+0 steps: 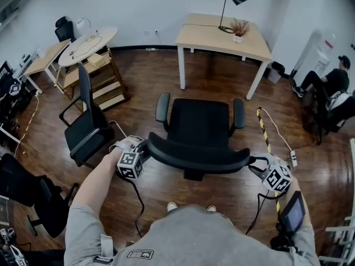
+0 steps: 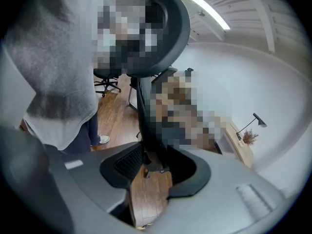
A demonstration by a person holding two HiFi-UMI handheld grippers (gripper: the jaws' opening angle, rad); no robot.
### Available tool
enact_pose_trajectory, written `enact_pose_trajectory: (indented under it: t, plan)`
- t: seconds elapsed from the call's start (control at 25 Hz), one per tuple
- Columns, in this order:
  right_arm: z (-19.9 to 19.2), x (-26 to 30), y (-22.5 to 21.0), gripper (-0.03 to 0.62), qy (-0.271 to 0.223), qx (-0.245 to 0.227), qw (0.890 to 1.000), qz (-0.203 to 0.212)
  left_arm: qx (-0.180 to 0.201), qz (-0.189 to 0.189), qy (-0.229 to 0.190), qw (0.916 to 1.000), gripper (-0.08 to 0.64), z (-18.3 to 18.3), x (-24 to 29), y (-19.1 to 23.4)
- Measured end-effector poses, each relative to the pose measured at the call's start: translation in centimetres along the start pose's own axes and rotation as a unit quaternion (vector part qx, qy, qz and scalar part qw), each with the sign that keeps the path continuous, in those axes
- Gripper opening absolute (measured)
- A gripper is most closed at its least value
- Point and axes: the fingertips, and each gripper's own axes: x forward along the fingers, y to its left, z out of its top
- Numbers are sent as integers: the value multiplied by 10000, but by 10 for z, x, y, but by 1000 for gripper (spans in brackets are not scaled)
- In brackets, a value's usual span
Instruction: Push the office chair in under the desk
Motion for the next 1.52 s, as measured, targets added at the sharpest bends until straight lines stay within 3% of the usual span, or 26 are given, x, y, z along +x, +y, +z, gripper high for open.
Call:
enact_pose_trajectory:
  t: [0.36,0.88,1.52]
  plan:
    - [5,7,-5,158,212,-125,9997,75,-17,-235,8,9997,124,-7,4,7]
    - [23,34,18,159,737,-961,9922,310,34,-263,66,9996,120,-8,-1,2]
    - [23,37,19,149,1013,-824,9910,286,136,-497,8,9987,112,-5,2,8]
